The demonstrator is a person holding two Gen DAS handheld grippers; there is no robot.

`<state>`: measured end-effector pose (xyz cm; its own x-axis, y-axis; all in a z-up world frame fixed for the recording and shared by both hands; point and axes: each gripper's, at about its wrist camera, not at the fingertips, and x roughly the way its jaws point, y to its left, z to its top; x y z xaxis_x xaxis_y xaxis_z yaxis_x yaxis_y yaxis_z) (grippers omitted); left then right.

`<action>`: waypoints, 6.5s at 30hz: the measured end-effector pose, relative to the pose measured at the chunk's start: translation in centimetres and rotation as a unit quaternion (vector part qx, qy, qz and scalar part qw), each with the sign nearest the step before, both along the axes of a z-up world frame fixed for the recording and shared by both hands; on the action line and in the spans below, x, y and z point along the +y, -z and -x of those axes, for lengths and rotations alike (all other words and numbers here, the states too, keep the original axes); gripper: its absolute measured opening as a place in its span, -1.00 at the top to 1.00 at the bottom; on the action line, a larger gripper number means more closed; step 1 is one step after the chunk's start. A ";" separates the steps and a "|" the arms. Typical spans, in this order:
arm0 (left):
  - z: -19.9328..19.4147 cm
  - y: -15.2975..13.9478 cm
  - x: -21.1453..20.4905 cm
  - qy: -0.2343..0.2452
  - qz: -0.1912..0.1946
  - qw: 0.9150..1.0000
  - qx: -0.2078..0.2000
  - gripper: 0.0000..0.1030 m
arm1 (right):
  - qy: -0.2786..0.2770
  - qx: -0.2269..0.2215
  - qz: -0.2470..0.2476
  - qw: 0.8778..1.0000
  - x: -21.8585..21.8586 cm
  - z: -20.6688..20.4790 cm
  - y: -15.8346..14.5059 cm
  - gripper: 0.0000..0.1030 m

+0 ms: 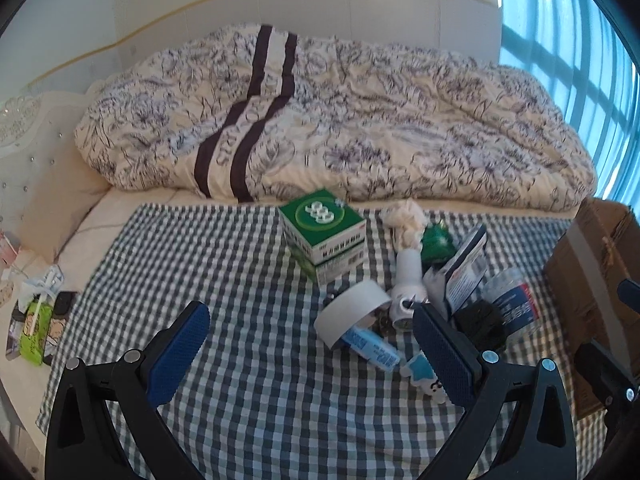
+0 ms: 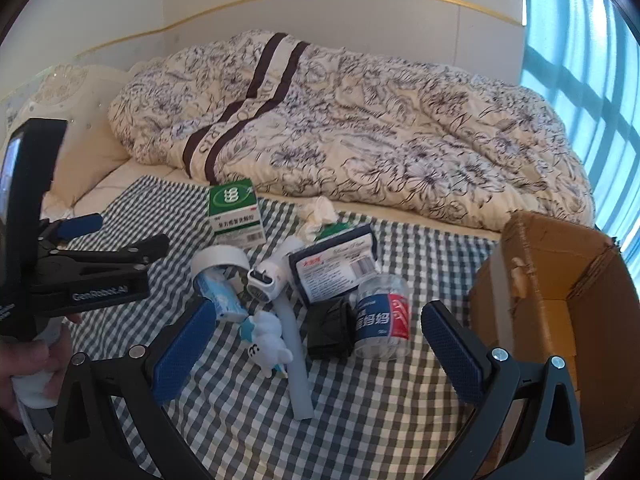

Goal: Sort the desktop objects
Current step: 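Move the left tool toward the tissue pack while the right tool approaches the plush toy, then grasp the blue-floral tissue pack with left tool while right tool grasps white plush toy, then carry the tissue pack and plush toy with both tools over the cardboard box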

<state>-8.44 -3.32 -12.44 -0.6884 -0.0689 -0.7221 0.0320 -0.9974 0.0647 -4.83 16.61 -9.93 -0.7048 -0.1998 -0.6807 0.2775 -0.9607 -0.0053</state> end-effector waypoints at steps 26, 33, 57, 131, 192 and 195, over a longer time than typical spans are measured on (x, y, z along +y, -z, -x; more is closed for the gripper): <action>3.3 9.3 1.0 0.024 -0.026 0.993 -0.114 -0.99 | -0.088 -0.121 0.026 0.988 -2.0 2.5 7.7 -0.70; 3.9 9.9 1.5 0.034 -0.064 0.988 -0.135 -0.79 | -0.095 -0.137 0.015 0.986 -2.2 2.8 8.5 -0.62; 4.3 9.8 1.2 0.075 -0.117 0.978 -0.153 0.58 | -0.131 -0.123 -0.003 0.984 -4.6 3.3 10.4 -0.35; -6.2 -8.4 4.2 0.112 -0.031 0.987 0.110 0.65 | -0.021 0.146 0.080 0.986 2.5 -4.0 -7.6 0.01; -9.2 -14.3 21.6 0.274 -0.095 0.946 0.142 0.65 | 0.202 0.212 0.062 0.954 22.1 -13.6 -15.8 0.01; -9.1 -13.9 22.8 0.285 -0.094 0.944 0.136 0.65 | 0.207 0.204 0.055 0.955 22.5 -13.1 -15.3 0.01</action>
